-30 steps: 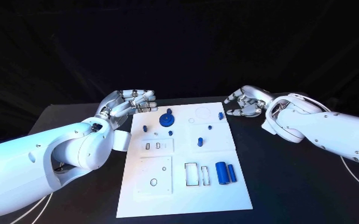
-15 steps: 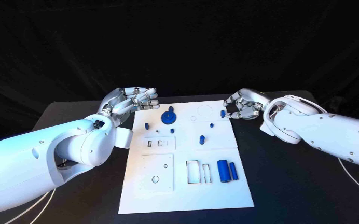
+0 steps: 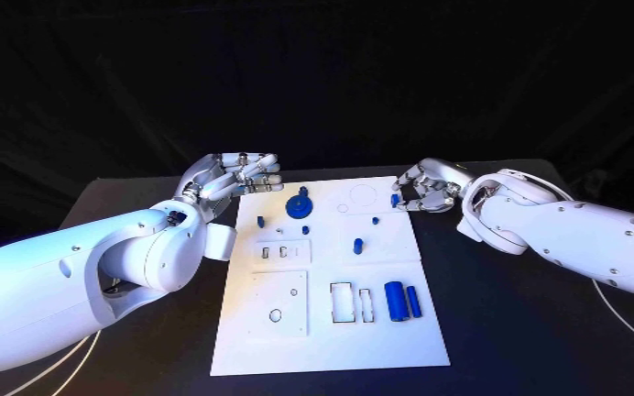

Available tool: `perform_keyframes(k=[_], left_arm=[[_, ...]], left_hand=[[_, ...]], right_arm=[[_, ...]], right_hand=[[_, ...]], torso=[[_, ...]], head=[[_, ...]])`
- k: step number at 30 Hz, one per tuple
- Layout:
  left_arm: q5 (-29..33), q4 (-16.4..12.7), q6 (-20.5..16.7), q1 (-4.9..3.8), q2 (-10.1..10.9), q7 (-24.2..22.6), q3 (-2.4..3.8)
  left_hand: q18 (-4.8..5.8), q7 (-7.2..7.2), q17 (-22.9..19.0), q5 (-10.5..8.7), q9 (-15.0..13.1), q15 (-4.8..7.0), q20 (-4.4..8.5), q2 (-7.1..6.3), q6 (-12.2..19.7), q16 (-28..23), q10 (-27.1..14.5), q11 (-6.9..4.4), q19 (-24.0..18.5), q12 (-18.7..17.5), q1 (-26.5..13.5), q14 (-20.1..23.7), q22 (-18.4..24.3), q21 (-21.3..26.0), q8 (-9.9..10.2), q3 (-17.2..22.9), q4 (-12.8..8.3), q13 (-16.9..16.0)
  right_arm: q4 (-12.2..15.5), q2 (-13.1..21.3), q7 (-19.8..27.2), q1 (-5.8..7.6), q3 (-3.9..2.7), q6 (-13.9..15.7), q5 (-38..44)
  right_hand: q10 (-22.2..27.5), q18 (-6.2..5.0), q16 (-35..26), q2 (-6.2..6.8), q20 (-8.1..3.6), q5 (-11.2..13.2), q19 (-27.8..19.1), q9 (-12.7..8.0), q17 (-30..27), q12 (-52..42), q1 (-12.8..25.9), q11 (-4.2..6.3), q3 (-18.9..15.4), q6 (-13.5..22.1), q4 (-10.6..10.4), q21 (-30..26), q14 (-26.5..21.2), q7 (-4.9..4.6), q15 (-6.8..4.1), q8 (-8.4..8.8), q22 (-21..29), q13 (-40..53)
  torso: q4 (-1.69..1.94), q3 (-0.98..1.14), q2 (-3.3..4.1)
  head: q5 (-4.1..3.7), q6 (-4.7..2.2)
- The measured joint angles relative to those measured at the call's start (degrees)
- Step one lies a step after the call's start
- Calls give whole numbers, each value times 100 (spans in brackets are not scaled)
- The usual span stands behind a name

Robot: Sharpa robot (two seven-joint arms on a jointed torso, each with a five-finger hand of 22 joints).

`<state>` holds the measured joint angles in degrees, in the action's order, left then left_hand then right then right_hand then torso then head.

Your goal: Assemble the parts on the task board

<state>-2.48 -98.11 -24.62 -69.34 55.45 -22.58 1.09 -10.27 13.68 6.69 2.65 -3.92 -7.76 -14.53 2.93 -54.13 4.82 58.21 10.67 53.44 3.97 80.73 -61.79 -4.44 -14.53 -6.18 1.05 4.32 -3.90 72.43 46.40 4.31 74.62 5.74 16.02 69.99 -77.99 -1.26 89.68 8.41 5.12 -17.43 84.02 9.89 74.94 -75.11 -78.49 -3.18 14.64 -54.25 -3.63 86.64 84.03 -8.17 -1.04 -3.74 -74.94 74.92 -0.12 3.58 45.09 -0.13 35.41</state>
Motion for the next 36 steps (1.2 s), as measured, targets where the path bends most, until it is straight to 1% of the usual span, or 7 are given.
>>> perform_keyframes(k=[3,14,17,19,22,29,36], left_arm=[[0,0,1,0,0,0,0],[0,13,1,0,-11,0,0],[0,16,2,0,-14,0,0],[0,17,3,0,-17,1,0],[0,18,3,0,-18,2,0],[0,23,5,0,-18,4,0],[0,29,8,0,-12,7,0]], left_hand=[[0,0,0,0,0,0,0,0,0,0,0,0,0,0,0,0,0,0,0,0,0,0],[0,0,-1,0,0,0,0,0,0,0,0,0,0,0,0,0,0,0,0,0,0,0],[0,0,-1,0,0,0,0,0,0,0,0,0,0,0,0,0,5,0,0,0,0,0],[0,0,-1,0,0,0,0,0,0,0,0,0,0,0,0,0,6,0,0,0,0,0],[0,0,-2,0,0,0,0,0,0,0,0,0,0,0,0,0,6,0,0,0,0,0],[0,0,-2,0,0,0,0,0,0,1,0,0,0,0,0,0,6,0,0,0,0,0],[0,0,-2,0,0,0,0,0,0,1,0,0,0,0,0,0,6,0,0,0,0,0]], right_arm=[[-51,-47,-10,-22,9,-1,-4],[-107,-136,-40,-80,12,-9,-16],[-111,-148,-50,-82,12,-9,-16],[-113,-155,-60,-83,12,-9,-16],[-115,-160,-72,-84,12,-7,-16],[-115,-162,-83,-73,0,74,-21],[13,-99,-77,-88,15,311,-37]], right_hand=[[0,0,0,-10,0,0,0,0,0,0,-10,0,3,-21,3,0,0,-22,0,0,0,0],[0,0,0,-32,0,-22,0,28,-1,-26,-31,0,39,-179,39,0,0,9,0,-66,1,0],[-2,0,0,-34,0,-22,0,47,-1,-54,-29,2,49,-283,49,0,0,30,0,-133,1,-1],[-33,0,0,-102,0,-21,0,63,-1,-54,-23,32,66,-369,61,0,0,42,0,-160,1,-1],[-53,0,0,-132,0,-21,0,85,-1,-91,-52,53,103,-512,70,0,0,77,0,-249,1,-1],[-135,0,0,-225,-85,-51,-18,131,-2,-131,-54,135,147,-818,115,36,-1,200,-105,-473,2,-1],[-227,0,0,-315,-136,-55,-9,130,-2,-269,-99,227,222,-834,160,155,-1,199,-145,-515,3,-1]], torso=[[1,0,3],[1,4,2],[-3,3,1],[-3,3,0],[-5,4,0],[-4,3,-1],[1,2,-1]], head=[[1,1],[13,4],[24,4],[31,4],[35,13],[43,12],[53,2]])
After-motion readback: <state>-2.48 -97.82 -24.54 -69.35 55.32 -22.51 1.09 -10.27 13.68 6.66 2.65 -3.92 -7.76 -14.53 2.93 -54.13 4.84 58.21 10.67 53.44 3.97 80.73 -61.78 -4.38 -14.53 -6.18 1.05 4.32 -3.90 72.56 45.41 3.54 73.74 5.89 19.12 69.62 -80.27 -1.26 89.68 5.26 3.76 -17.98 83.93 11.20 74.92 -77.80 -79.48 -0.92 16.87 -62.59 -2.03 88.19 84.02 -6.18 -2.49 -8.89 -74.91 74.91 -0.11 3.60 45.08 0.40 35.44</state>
